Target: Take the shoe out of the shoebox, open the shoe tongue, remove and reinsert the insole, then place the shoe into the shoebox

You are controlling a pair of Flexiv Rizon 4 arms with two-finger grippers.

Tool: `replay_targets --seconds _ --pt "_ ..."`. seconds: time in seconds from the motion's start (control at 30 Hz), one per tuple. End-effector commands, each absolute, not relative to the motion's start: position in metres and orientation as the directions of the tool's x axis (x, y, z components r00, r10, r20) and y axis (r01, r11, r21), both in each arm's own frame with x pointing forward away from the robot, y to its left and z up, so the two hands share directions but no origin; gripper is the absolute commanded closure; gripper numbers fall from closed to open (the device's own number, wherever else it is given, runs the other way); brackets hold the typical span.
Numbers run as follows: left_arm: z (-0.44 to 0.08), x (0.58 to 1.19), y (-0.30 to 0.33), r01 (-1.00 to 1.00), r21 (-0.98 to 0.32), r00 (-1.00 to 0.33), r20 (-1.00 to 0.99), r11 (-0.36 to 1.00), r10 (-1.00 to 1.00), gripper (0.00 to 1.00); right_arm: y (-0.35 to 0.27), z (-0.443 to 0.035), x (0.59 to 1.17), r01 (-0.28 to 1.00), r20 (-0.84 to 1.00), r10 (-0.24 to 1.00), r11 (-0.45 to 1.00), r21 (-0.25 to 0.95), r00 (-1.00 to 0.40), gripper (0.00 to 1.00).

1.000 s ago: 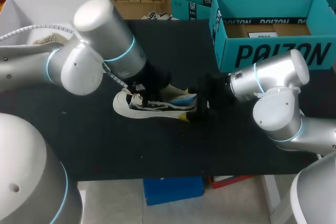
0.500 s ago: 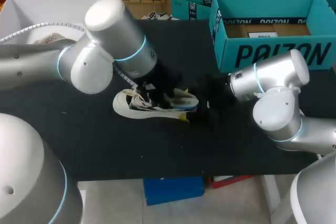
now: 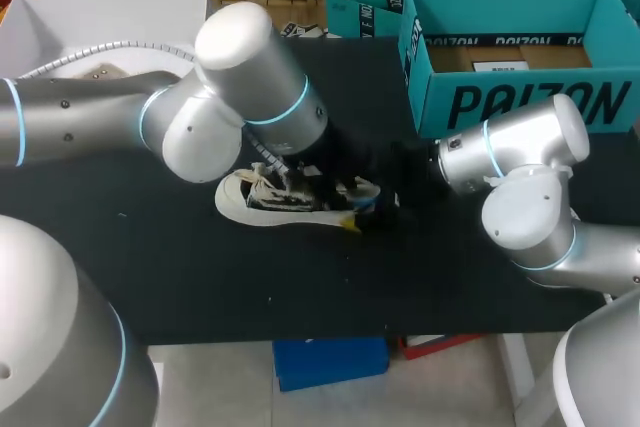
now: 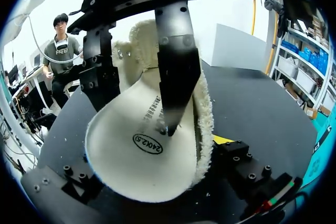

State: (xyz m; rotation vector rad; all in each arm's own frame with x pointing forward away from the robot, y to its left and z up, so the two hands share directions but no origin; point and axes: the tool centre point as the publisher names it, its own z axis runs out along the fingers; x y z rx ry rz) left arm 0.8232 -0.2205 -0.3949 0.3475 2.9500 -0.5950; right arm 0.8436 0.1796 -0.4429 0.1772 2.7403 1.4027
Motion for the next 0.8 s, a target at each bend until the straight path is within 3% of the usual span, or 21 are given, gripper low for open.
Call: replay_targets --seconds 0.03,0.1,0.2,0.3,0.53,0.8 --pt "-0.400 0.824 -0.229 0.246 -0.360 -0.966 -0.164 0.900 0.198 0.58 0.179 -0.445 0.844 0.077 0.002 0.129 0.580 0.811 -0.992 1.00" --pt "-0.400 0.825 -0.230 0.247 -0.354 -0.965 -0.179 0.902 0.194 0.61 0.179 -0.445 0.844 0.077 0.002 0.129 0.580 0.811 -0.992 1.00" --pt "-0.400 0.826 -0.229 0.241 -0.349 -0.965 -0.186 0.905 0.185 0.76 0.179 -0.445 0.844 0.077 0.002 0.129 0.580 0.811 -0.992 1.00" --pt "-0.400 0.827 -0.226 0.233 -0.349 -0.966 -0.191 0.908 0.174 1.00 0.179 -0.445 0.844 0.077 0.002 0.129 0.580 0.811 -0.992 1.00" --pt "-0.387 0.818 -0.217 0.228 -0.367 -0.966 -0.200 0.902 0.163 1.00 0.179 -0.445 0.844 0.077 0.002 0.129 0.580 0.811 -0.992 1.00" --pt "-0.351 0.800 -0.197 0.219 -0.511 -0.975 -0.144 0.831 0.168 1.00 0.179 -0.445 0.844 0.077 0.002 0.129 0.580 0.811 -0.992 1.00"
